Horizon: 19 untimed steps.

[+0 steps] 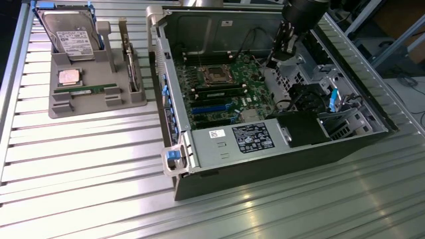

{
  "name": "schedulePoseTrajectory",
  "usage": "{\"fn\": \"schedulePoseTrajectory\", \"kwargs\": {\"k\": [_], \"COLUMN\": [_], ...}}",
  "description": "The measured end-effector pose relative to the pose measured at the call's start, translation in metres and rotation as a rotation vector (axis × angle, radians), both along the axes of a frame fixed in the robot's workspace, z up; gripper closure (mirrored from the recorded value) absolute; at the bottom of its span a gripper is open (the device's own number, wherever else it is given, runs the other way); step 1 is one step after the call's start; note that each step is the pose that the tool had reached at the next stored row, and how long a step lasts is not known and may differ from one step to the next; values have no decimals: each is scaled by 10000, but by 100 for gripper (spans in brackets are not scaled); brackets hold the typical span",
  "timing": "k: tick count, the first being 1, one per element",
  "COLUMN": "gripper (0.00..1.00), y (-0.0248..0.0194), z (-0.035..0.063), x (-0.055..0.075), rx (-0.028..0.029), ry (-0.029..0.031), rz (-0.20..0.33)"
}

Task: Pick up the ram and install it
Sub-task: 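Press down the ram until it locks into place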

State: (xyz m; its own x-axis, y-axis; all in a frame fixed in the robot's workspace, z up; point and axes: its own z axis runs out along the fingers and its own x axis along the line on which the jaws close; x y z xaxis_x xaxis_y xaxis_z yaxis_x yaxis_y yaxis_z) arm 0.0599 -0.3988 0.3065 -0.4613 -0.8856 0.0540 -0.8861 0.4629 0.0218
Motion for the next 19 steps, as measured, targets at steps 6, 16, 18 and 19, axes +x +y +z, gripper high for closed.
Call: {"fn": "schedulePoseTrajectory", "kwargs": {"k": [6, 16, 18, 19], "gripper": [89, 89, 89, 89], "y": [0, 0, 0, 0], "z": [0, 0, 0, 0], "x": [0, 0, 0, 0], "rx": [0, 0, 0, 0], "ry": [0, 0, 0, 0], "rz": [-379, -963, -1097, -1169]}}
